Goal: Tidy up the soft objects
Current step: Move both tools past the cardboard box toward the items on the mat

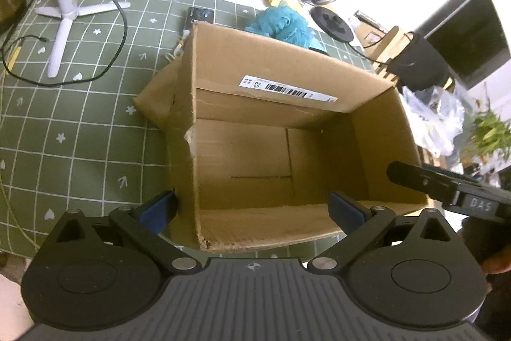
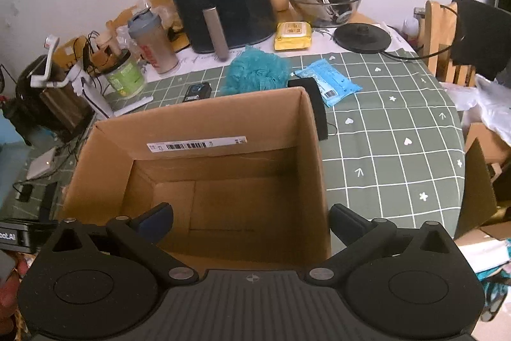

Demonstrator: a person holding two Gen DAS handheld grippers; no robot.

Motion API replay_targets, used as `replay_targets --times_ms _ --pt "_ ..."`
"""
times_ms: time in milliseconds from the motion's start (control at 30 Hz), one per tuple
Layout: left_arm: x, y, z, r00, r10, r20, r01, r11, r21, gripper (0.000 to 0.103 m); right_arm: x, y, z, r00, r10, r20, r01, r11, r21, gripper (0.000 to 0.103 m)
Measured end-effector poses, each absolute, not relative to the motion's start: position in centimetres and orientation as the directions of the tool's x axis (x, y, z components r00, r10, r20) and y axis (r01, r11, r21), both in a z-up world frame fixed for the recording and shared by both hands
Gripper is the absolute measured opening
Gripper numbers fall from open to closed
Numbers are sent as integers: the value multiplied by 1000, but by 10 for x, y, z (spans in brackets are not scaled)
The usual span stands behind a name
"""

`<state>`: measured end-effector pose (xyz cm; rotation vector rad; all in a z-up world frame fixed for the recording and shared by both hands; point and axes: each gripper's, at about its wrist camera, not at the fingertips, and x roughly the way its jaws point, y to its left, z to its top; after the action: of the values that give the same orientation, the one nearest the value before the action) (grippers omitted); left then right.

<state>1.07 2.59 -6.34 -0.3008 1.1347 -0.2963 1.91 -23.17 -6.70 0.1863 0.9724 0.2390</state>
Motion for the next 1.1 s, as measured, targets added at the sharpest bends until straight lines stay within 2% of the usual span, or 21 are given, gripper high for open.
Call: replay_targets --times_ms 233,600,1100 --pt "6 31 -60 380 -377 -844 51 920 -388 103 11 -245 -64 495 339 -800 -74 934 350 103" --pt "-2 33 -58 366 -390 -845 72 917 -392 103 -2 -235 -65 482 284 -829 -78 956 282 103" --pt "6 50 -42 398 -309 -864 60 948 -312 103 2 -245 -57 511 124 -850 19 988 156 103"
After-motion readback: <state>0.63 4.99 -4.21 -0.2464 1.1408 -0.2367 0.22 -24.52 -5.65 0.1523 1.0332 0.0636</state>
